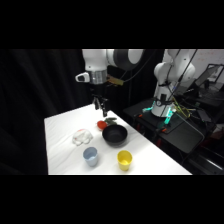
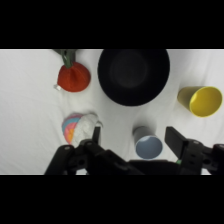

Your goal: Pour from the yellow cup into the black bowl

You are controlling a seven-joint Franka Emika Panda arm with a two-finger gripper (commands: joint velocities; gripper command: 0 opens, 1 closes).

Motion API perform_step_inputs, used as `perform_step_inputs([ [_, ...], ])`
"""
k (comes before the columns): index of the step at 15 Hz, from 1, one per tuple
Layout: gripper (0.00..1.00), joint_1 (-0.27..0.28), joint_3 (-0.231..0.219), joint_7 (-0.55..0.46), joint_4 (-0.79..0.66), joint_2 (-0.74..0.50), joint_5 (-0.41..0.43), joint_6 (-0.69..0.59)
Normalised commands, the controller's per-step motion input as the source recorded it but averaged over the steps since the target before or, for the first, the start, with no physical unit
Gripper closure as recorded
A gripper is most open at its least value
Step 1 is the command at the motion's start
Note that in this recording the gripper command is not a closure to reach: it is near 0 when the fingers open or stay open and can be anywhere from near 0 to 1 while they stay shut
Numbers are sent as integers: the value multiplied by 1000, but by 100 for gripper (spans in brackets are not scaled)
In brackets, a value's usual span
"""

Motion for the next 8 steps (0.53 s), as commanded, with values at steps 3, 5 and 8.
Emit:
perform_step_inputs([
  [3, 0, 31, 52, 98, -32, -23, -50, 55],
  [5, 0, 130, 129, 212, -3, -47, -79, 36],
  [8, 0, 190, 174, 315, 46, -63, -18, 39],
])
